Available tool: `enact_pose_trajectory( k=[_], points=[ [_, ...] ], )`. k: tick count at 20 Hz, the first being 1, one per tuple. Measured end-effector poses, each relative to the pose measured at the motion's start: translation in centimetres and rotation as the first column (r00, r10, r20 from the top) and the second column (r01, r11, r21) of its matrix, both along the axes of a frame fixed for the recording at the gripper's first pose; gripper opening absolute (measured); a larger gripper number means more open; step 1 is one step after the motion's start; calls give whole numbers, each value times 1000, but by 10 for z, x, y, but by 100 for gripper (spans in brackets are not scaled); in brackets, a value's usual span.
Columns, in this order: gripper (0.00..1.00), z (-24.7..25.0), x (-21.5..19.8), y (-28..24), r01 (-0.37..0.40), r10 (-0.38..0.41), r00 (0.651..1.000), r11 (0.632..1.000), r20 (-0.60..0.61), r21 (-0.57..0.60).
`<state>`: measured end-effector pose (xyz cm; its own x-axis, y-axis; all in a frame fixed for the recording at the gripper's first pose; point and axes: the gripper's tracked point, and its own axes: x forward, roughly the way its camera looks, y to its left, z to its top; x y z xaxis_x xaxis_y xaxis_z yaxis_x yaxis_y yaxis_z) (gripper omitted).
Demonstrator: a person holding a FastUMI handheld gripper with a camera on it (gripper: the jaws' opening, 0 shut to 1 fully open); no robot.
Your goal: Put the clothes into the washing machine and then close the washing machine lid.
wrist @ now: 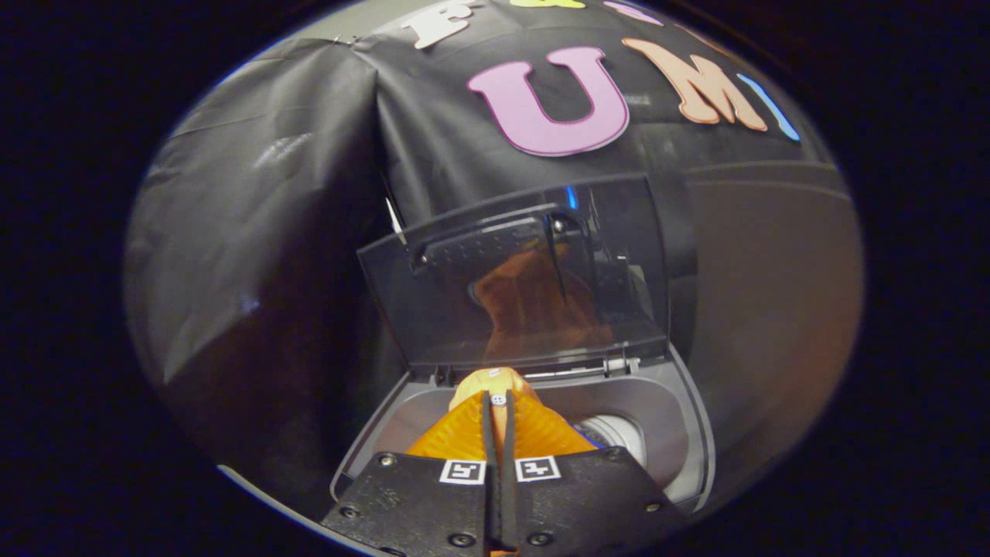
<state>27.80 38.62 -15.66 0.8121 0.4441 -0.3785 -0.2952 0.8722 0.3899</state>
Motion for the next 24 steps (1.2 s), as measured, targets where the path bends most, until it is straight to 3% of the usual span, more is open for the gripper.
enact_pose_trajectory(
  k=[9,16,18,21,24],
  points=[
    [1,-67,-7,26,-28,14,976,998,-215,-60],
    [5,-78,-5,22,-13,-17,972,992,-234,-123],
    [9,-78,-7,22,-17,-15,971,991,-238,-132],
    [26,-78,-2,15,-3,-34,978,984,-204,-177],
    [41,-65,0,13,-37,0,988,970,-152,-239]
  ],
)
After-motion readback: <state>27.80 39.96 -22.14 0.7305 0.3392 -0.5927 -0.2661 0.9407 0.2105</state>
